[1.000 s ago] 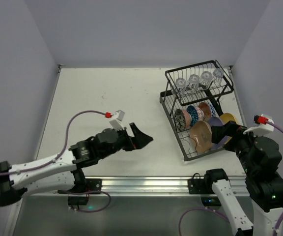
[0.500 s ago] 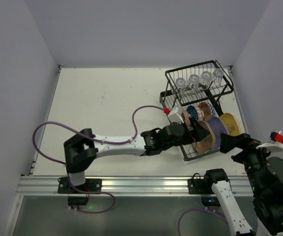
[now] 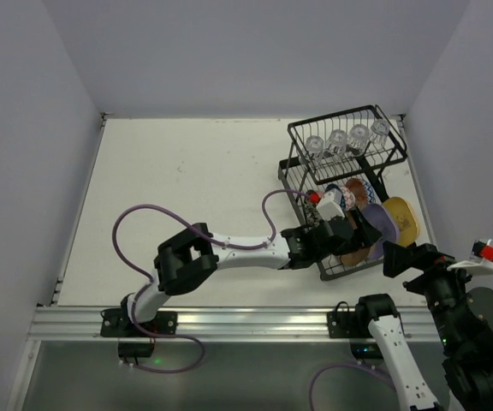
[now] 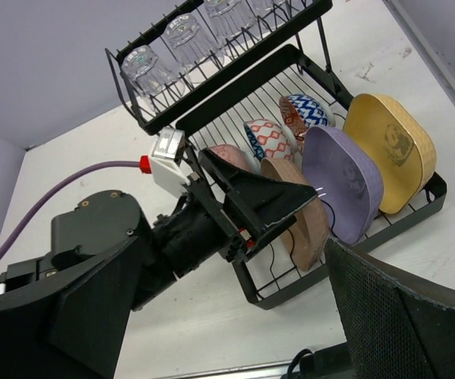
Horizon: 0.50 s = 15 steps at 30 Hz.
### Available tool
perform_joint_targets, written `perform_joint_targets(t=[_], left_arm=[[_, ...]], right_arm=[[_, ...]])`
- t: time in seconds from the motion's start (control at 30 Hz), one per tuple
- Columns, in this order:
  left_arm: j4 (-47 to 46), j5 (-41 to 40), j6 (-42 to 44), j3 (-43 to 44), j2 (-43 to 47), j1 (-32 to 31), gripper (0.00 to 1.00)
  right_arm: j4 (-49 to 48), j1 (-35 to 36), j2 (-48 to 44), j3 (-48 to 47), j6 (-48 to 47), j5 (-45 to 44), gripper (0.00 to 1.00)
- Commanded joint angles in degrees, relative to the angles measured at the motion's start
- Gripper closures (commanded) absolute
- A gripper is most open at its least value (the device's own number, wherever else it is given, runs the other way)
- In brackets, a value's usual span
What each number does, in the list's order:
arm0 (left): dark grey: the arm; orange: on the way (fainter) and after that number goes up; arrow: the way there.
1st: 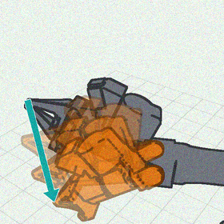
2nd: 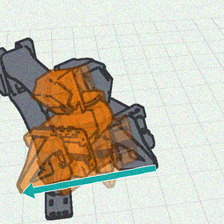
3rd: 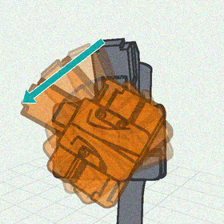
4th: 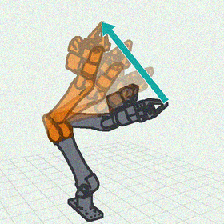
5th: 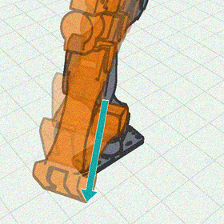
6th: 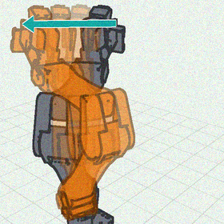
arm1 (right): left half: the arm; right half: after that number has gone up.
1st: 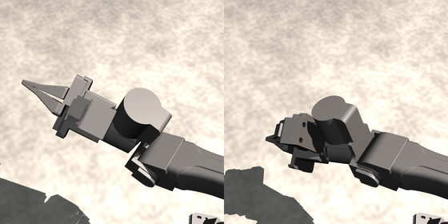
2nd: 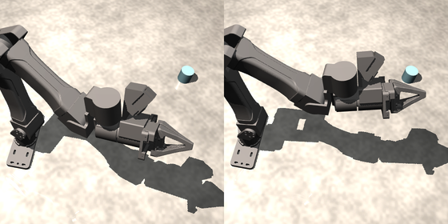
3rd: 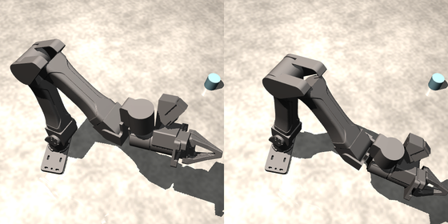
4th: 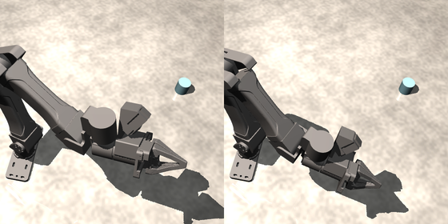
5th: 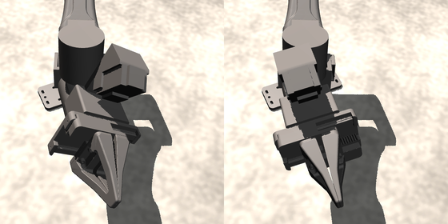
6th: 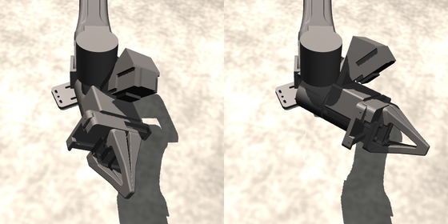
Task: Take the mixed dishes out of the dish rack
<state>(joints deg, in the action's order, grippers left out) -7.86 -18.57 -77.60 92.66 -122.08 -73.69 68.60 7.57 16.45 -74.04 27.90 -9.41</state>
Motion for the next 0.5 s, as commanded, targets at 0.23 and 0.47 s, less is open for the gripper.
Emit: perform_joint_targets(t=[0.23,0.47], left_arm=[[1.53,-7.53,-1.06,4.98,-2.99,0.56,0.44],[-1.01,-6.92,-0.36,5.69,-4.13,1.09,0.69]], right_arm=[[-0.83,0.16,-0.63,-0.67,0.4,3.78,0.01],[-1.27,0.07,-0.71,0.56,-0.04,4.22,0.01]])
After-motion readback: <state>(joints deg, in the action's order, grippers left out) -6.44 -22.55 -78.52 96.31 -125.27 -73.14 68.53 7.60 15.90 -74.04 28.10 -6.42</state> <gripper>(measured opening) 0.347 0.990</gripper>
